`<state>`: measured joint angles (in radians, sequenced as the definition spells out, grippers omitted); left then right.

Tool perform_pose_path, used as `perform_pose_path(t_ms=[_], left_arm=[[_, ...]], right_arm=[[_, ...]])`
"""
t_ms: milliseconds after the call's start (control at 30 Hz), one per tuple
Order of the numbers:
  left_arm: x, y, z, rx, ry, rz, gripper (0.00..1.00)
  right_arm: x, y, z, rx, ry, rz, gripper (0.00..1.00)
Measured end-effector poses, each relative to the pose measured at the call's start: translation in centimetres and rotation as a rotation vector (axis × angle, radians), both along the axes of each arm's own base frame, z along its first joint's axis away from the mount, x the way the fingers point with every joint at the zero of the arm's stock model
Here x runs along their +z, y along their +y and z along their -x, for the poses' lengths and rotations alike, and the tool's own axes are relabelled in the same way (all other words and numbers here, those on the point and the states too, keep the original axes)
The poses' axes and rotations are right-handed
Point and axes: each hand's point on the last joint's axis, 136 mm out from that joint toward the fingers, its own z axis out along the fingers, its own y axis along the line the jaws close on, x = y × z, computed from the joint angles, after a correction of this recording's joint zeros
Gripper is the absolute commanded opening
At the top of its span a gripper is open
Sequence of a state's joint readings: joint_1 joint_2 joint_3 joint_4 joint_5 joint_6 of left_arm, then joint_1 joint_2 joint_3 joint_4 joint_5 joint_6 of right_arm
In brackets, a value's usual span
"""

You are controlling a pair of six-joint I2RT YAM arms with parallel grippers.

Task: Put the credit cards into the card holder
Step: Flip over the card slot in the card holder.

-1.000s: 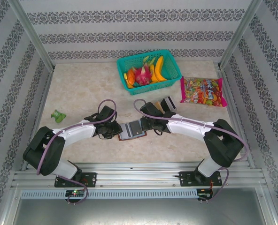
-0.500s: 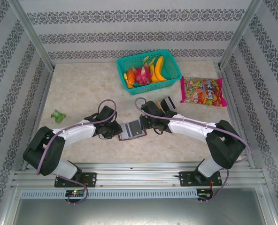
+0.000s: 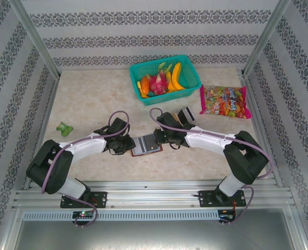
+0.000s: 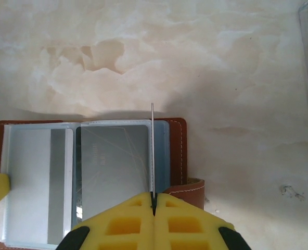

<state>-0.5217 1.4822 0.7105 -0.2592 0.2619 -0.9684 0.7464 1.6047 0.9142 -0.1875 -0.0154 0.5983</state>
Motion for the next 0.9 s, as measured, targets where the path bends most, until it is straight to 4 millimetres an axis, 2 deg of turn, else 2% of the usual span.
perform_pose_path(t_ms=[233,633,900], left_arm=[[-0.3,-0.2,0.0,-0.005,0.008,0.006,0.23],[-0.3,-0.4,-0.1,-0.008,0.007,0.014,0.23],[-0.3,-0.2,-0.2,-0.003,-0.001,0.007,0.25]], right_arm=[[0.4,-0.3,0.2,-0.046,0.059,-0.131,0.0],[2.3,2.0,0.7,-0.016,0.079,-0.274,0.0],[1.0,4.2,1.7,0.032,0.142,-0.289,0.0]])
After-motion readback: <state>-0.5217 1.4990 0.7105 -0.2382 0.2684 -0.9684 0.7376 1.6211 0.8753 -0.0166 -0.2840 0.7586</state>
